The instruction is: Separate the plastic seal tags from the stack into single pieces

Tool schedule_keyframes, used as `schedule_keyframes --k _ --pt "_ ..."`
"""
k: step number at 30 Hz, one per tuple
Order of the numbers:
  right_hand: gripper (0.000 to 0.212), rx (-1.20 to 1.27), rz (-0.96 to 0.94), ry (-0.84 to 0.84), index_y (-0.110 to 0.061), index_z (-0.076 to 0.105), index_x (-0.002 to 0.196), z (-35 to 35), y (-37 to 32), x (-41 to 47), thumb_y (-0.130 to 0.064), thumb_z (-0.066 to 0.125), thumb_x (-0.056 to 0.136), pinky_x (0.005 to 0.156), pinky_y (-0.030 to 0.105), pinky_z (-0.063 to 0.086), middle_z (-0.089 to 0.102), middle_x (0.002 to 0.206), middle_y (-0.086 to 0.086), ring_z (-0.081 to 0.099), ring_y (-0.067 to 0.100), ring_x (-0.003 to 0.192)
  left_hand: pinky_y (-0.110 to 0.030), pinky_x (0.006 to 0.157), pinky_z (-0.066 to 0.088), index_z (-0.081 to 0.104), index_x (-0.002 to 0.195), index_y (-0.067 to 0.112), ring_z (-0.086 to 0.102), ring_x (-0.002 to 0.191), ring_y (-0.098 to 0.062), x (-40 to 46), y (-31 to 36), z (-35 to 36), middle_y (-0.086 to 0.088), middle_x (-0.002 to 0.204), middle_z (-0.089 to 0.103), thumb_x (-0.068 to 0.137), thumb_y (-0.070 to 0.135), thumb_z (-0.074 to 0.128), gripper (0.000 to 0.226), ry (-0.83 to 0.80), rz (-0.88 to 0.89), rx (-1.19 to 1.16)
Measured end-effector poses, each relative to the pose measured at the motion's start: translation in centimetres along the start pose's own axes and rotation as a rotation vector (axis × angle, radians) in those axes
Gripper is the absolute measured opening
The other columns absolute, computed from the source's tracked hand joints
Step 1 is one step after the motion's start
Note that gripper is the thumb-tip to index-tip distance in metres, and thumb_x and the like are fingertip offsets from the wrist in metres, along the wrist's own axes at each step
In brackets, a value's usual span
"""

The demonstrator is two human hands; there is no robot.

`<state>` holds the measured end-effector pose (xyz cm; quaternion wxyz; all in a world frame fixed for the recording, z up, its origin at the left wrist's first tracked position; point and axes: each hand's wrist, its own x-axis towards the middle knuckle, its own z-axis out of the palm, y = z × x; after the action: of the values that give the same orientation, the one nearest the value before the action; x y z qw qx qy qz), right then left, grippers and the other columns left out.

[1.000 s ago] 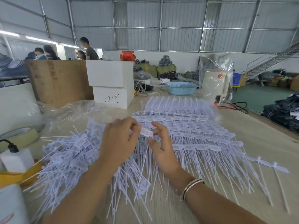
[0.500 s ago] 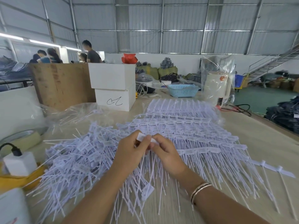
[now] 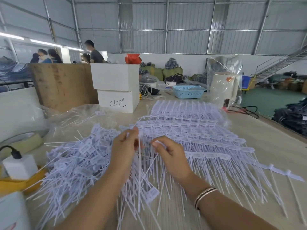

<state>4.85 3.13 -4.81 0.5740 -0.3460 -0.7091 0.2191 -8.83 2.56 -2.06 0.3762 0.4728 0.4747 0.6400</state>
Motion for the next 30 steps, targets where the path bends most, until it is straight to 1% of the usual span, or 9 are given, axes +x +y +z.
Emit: schedule_keyframes --k 4,8,10,12,17,19,21,23,30 --pt "0.010 0.015 0.029 0.031 -0.034 0.061 0.096 -0.5 0.8 0.0 -0.030 0.051 0.095 0.056 0.009 0.033 0.054 0.070 -0.025 0.047 -0.003 0.058 -0.011 0.048 0.036 0.051 0.067 0.016 0.049 0.046 -0.001 0.3 1.0 -1.3 0.010 0.051 0.056 0.094 0.043 0.048 0.038 0.091 0.410 0.285" --pt "0.016 -0.085 0.100 0.013 -0.034 0.060 0.101 -0.1 1.7 -0.2 -0.037 0.044 0.097 0.061 0.011 0.037 0.051 0.065 -0.018 0.048 0.002 0.060 -0.021 0.043 0.034 0.043 0.084 0.018 0.050 0.051 -0.012 1.2 1.2 -2.7 0.006 0.054 0.049 0.089 0.044 0.053 0.028 0.186 0.649 0.505" --pt "0.027 -0.079 0.212 0.019 -0.038 0.062 0.095 -0.1 2.3 -0.4 -0.025 0.039 0.097 0.088 0.027 0.047 0.055 0.073 -0.006 0.056 0.022 0.084 -0.030 0.043 0.037 0.045 0.091 0.019 0.052 0.052 -0.015 1.8 0.8 -3.5 0.002 0.059 0.053 0.089 0.048 0.050 0.029 0.254 0.641 0.650" --pt "0.031 -0.124 0.276 0.011 -0.038 0.062 0.086 -0.3 2.4 -0.3 -0.020 0.037 0.091 0.099 0.046 0.040 0.061 0.085 -0.001 0.053 0.026 0.100 -0.035 0.053 0.043 0.051 0.101 0.015 0.057 0.068 -0.027 2.3 0.2 -4.3 -0.005 0.074 0.061 0.088 0.050 0.052 0.038 0.313 0.569 0.828" --pt "0.033 -0.175 0.243 -0.040 -0.036 0.059 0.085 -0.5 2.1 0.1 -0.005 0.052 0.091 0.080 0.036 0.030 0.058 0.070 0.002 0.043 0.008 0.064 -0.044 0.075 0.041 0.061 0.104 0.007 0.055 0.094 -0.036 2.3 0.4 -3.9 -0.013 0.101 0.061 0.087 0.039 0.062 0.036 0.252 0.699 1.051" --pt "0.030 -0.142 0.211 -0.052 -0.036 0.056 0.091 -0.4 1.9 -0.2 -0.007 0.050 0.094 0.079 0.036 0.029 0.055 0.070 0.010 0.040 0.014 0.070 -0.037 0.076 0.033 0.063 0.096 0.014 0.055 0.090 -0.026 1.4 0.7 -2.5 -0.001 0.094 0.064 0.092 0.044 0.047 0.034 0.087 0.784 0.996" --pt "0.030 -0.138 0.175 -0.045 -0.038 0.053 0.093 -0.4 1.3 -0.5 -0.008 0.049 0.096 0.084 0.039 0.033 0.052 0.071 -0.003 0.042 0.015 0.081 -0.032 0.074 0.028 0.062 0.087 0.022 0.054 0.084 -0.018 0.4 0.7 -1.2 0.011 0.079 0.062 0.091 0.051 0.027 0.045 -0.087 0.740 0.961" --pt "0.034 -0.175 0.116 -0.028 -0.039 0.051 0.092 -0.5 0.8 -0.6 -0.005 0.050 0.094 0.091 0.039 0.032 0.053 0.077 -0.014 0.041 -0.008 0.087 -0.034 0.076 0.032 0.058 0.083 0.028 0.052 0.074 -0.014 0.0 0.1 -0.6 0.016 0.063 0.050 0.091 0.056 0.021 0.047 -0.185 0.681 0.962" --pt "0.034 -0.206 0.055 -0.038 -0.044 0.048 0.096 -0.1 0.6 -1.0 -0.011 0.051 0.090 0.092 0.032 0.028 0.055 0.092 -0.023 0.032 -0.017 0.097 -0.036 0.073 0.040 0.053 0.081 0.027 0.053 0.057 -0.008 0.4 -1.6 -0.9 0.010 0.056 0.051 0.090 0.044 0.055 0.019 -0.288 0.458 0.803"
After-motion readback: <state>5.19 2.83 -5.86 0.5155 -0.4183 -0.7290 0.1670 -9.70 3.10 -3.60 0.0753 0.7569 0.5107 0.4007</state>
